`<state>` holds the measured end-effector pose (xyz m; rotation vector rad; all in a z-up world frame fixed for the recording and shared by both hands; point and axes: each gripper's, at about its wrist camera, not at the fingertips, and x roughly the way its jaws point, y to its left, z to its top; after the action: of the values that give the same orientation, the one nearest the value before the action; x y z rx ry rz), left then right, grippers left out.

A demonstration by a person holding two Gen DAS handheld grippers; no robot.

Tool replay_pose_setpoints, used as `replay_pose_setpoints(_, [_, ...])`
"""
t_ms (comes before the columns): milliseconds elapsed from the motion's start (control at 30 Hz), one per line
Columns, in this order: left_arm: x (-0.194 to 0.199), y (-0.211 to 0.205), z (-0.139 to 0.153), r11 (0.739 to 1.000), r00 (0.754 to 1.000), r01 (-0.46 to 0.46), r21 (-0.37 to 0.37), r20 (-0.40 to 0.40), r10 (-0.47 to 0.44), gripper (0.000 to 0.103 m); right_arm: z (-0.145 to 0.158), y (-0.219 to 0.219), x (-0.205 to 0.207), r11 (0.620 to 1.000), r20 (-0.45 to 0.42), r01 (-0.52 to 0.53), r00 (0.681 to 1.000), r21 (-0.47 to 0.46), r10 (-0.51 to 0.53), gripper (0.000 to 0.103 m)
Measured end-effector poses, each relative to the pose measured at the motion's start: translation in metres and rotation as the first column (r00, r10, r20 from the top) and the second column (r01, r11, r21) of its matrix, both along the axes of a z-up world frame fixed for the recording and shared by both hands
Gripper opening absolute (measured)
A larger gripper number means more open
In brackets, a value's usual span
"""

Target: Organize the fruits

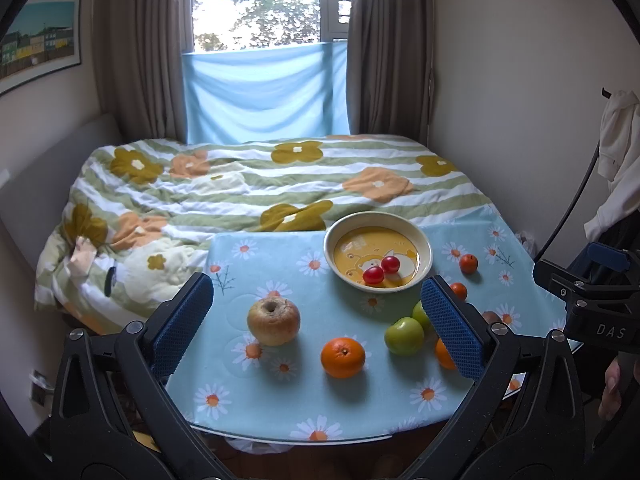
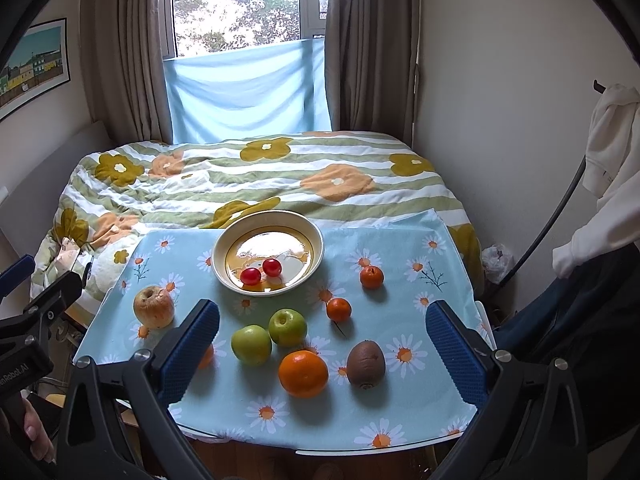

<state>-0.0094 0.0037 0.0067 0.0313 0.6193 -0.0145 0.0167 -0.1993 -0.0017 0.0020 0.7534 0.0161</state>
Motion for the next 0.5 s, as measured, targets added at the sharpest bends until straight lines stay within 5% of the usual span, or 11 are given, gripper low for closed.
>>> replay_pose_setpoints(500, [0.001,0.0009,-0.0028,1.0,1.0,0.014,-0.014,-0.004,-0.014,0.103,-0.0047,-0.0034,0.0011,1.0,0.0,-0.001,1.0,0.009,0.001,0.103])
